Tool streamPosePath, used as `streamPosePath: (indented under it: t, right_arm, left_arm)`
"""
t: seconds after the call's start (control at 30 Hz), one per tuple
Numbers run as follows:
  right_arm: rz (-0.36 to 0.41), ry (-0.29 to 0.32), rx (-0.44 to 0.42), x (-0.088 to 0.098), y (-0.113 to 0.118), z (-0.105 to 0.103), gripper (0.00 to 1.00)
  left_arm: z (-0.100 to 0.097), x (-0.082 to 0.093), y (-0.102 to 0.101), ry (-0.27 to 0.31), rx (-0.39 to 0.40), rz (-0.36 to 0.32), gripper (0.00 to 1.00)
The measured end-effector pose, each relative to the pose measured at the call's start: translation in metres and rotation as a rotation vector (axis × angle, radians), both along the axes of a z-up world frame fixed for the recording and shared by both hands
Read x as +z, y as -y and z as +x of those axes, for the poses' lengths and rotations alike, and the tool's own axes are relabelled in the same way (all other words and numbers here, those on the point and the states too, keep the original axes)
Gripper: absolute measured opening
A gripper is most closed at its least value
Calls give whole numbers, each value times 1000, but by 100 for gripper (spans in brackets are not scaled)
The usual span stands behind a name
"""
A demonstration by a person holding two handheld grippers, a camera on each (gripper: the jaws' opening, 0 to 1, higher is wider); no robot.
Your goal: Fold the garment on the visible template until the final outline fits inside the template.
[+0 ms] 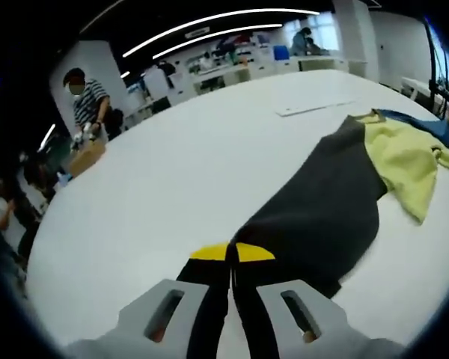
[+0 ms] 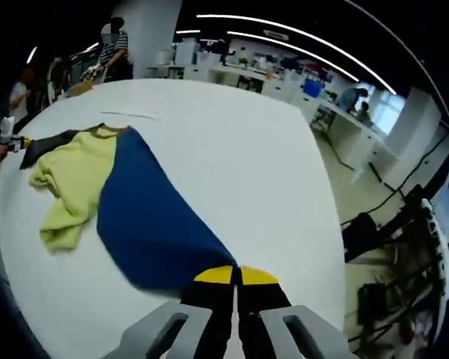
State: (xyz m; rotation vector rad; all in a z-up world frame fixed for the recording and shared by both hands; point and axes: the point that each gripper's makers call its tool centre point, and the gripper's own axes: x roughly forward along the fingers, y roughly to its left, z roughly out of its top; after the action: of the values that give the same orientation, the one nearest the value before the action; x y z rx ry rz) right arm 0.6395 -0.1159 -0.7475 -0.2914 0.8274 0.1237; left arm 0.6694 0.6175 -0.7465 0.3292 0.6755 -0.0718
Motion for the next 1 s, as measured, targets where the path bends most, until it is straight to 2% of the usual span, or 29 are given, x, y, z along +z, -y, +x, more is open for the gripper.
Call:
streamPosePath:
  t: [0.1,0.17,0.23,0.57,0.7,0.87,0.97,1.0]
  right_arm:
    - [-23,3,-12,-6,10,6,0]
    - [-44,-7,-20,-12,18,9,0]
    - [-58,-19,-30,-17,23,11,0]
    - [-70,-46,-36,-23,32,17,0]
    - [-56,-43,-50,-24,33,18,0]
    - [-30,-13,-72,-18,34,22,0]
    - [14,-2,-82,-15,31,23,0]
    - [23,2,-92,-14,32,22,1]
  left_arm:
    - [2,0,-1,-8,-6,16,0]
    - [4,0,-2,-4,13,-13,0]
    - [4,0,-3,-6,13,-6,0]
    - [3,-4,-7,-35,-6,32,0]
    - [3,-4,-6,-43,-12,45,0]
    - [6,3,-3,-23,-22,55,0]
    - [8,9,5,17,-52,10,8]
    - [7,9,6,16,-56,13,11]
